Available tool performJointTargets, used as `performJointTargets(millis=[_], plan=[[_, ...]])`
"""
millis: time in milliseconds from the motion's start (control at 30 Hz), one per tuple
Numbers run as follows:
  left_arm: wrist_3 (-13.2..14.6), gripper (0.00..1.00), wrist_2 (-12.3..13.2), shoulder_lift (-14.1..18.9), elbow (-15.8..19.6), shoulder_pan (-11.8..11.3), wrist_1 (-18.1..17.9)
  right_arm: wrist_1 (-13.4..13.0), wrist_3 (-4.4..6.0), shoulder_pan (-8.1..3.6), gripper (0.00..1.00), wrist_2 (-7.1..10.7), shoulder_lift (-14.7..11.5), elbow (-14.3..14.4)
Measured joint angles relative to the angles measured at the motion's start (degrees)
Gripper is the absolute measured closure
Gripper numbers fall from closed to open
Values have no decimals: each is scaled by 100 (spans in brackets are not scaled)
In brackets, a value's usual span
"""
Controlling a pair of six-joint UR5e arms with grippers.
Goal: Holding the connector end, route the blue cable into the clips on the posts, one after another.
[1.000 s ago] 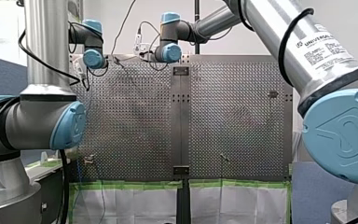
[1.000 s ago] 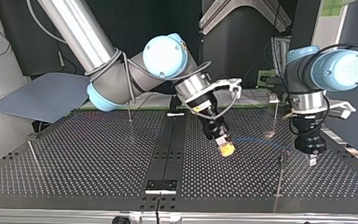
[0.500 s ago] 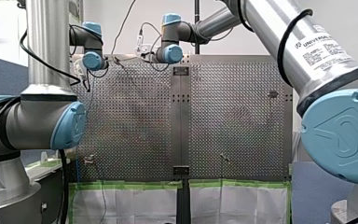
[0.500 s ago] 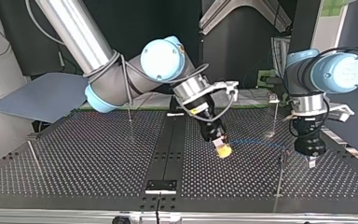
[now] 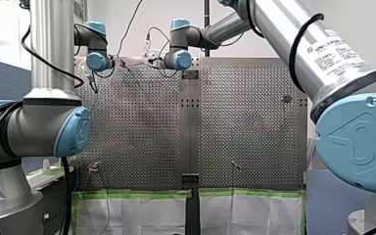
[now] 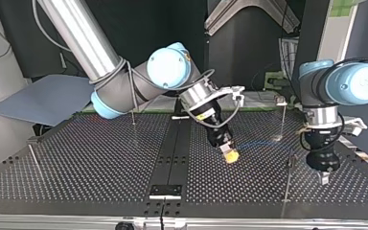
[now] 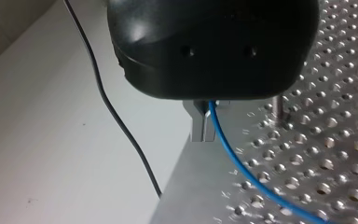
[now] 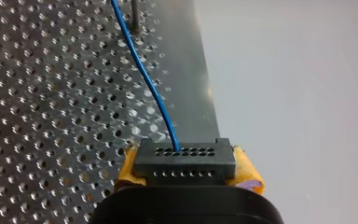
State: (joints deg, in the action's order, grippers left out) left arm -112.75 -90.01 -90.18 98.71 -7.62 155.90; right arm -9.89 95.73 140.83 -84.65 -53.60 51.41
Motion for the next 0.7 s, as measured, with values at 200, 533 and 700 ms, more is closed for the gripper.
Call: performJointTargets(millis=[200,533,700], plan=[[-38,100,50,-88,-36,-32,-11,4,13,6,100,16,111,-165],[-48,100,76,-202,-38,-54,-30,-1,43,-72,100,-1,124,-265],[-61,100,95,-207,-38,-79,-68,-3,51,-131,100,-35,124,-269]])
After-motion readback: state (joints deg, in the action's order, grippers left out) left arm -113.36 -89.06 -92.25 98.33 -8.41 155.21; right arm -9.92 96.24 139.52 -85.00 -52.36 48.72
